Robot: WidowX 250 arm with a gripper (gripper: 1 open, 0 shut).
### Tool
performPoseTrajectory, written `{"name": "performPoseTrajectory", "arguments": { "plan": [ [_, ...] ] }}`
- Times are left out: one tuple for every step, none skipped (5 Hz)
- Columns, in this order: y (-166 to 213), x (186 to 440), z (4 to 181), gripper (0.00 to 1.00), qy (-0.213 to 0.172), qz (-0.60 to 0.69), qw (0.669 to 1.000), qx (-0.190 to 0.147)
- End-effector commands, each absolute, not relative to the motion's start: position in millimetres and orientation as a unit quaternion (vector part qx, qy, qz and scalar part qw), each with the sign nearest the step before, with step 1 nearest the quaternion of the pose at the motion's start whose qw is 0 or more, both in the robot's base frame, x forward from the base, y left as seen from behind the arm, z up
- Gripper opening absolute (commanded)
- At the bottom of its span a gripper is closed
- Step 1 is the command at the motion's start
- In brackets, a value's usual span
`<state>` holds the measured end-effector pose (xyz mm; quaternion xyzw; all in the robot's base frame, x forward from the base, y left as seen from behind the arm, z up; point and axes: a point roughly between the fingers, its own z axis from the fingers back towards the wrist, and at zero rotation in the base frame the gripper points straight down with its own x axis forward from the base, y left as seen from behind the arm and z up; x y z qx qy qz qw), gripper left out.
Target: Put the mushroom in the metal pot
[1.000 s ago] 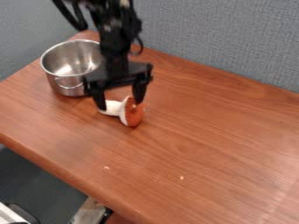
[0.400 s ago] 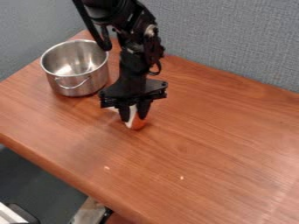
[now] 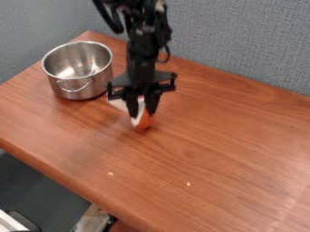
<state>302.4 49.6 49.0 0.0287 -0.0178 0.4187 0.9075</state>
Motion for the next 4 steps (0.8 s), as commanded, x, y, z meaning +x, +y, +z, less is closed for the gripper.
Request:
{"name": "performPoseTrajectory", "arguments": {
  "plan": [
    [46,307,97.8,0.0,-0.022,0.481,0.876,0.015],
    [49,307,127.8,0.0,-0.009,0.546,0.838,0.015],
    [73,318,150.9,0.0,-0.013,0.558,0.83,-0.003],
    [117,332,159.5,0.0,-0.031,0.583,0.812,-0.01]
  ]
}}
